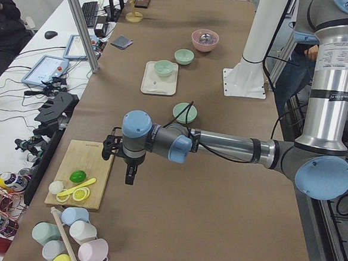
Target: Stack green bowls together
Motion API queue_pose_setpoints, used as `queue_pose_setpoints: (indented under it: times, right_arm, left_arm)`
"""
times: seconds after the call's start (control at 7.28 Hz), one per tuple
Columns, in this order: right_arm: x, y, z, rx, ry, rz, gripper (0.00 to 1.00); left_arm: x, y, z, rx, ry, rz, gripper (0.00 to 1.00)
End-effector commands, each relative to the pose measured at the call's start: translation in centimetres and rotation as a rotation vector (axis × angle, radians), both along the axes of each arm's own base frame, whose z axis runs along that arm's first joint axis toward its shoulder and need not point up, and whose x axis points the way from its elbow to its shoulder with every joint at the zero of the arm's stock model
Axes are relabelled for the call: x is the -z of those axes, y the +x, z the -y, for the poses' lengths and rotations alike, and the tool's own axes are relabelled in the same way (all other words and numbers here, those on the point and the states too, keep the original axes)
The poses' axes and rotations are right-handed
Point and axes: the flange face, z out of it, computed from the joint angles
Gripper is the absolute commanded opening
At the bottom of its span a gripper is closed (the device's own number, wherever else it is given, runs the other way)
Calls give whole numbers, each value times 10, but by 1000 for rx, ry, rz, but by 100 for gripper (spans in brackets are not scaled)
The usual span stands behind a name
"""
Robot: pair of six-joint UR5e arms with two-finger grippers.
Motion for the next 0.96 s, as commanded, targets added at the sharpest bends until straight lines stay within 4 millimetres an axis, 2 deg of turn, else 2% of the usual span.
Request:
queue_pose_setpoints:
  times: [0.0,0.27,0.41,0.55,0.69,0.82]
  right_arm:
    - [9,-13,0,29,12,60,100]
    - [22,-31,3,56,29,63,100]
    - [23,-34,3,63,30,65,100]
    - [24,-41,4,72,28,65,100]
    - [27,-46,6,68,16,66,100]
    - [30,-48,7,65,16,70,100]
  left_arm:
    - [65,119,16,-20,-17,-87,98]
    - [101,213,-1,-66,2,-192,98]
    - [126,250,-7,-70,-43,-231,97]
    - [144,278,-17,-87,-68,-278,97]
    - [150,299,-31,-128,-95,-316,97]
    - [146,309,-40,-143,-111,-313,97]
